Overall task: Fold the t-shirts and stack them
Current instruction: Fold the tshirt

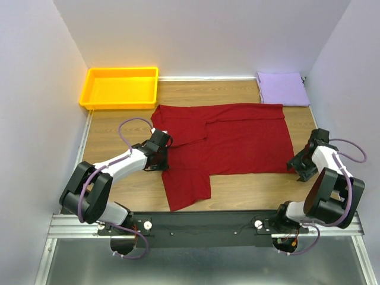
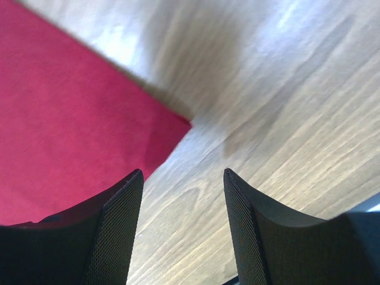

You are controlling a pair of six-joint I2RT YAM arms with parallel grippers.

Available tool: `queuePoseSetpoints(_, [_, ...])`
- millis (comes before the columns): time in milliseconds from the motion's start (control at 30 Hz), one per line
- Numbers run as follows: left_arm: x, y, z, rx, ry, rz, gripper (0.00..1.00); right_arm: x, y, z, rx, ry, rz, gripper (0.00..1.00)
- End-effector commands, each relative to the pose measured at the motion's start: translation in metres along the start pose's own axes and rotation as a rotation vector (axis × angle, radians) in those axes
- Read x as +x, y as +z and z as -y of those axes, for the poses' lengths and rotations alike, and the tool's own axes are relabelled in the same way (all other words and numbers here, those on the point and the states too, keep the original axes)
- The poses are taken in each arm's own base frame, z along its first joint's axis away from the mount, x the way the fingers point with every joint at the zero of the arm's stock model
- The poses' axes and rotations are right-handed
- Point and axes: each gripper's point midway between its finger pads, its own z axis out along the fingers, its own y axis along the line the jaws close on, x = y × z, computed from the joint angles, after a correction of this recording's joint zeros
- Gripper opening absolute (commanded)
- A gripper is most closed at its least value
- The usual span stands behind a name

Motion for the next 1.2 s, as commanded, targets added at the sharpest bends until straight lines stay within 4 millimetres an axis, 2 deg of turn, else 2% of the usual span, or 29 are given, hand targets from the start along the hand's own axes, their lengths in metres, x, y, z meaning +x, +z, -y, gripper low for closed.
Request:
queuePoseSetpoints(0, [0.023,0.008,-0.014,-0.034,0.029,-0.062,0.0,0.004,0.008,0.017,0.055,0.044,-0.052,0.62])
queuePoseSetpoints(300, [0.022,0.007,-0.012,-0.026,0.034,-0.057,0.0,-0.021,0.004,0.0,-0.017,0.085,-0.023,0.59])
queuePoseSetpoints(533, [0.022,0.006,-0.012,-0.026,0.035,-0.057,0.0,-0.031,-0.001,-0.009,-0.052,0.104,0.001,0.58])
queuePoseSetpoints(800, [0.022,0.007,-0.013,-0.031,0.031,-0.058,0.0,-0.03,0.015,-0.01,-0.05,0.115,-0.002,0.57])
queuePoseSetpoints(1167, [0.022,0.006,-0.013,-0.036,0.028,-0.059,0.0,-0.019,0.028,-0.001,-0.013,0.098,-0.032,0.34])
